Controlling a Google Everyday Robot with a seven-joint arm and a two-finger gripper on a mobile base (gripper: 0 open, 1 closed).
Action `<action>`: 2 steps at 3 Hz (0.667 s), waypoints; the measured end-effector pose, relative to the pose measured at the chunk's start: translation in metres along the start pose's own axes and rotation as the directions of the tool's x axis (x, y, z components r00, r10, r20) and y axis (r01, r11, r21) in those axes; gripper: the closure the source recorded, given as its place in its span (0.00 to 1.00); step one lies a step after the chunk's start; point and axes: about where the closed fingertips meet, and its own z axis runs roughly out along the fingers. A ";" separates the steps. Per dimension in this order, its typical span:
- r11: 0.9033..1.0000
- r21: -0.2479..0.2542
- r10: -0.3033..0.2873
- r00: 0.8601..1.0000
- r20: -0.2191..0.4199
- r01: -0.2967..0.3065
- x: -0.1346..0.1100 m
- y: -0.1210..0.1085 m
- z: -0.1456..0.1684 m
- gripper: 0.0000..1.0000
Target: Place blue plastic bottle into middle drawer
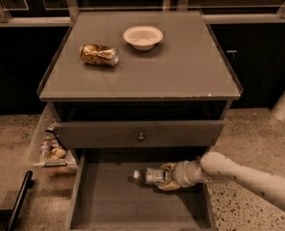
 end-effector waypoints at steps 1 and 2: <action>1.000 -0.014 0.027 0.998 0.061 -0.026 0.014 0.000 0.005 1.00; 1.000 -0.017 0.027 0.998 0.065 -0.026 0.015 0.000 0.006 0.81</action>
Offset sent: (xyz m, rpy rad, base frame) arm 0.0007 -0.0056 -0.0111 0.0561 0.0137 0.0007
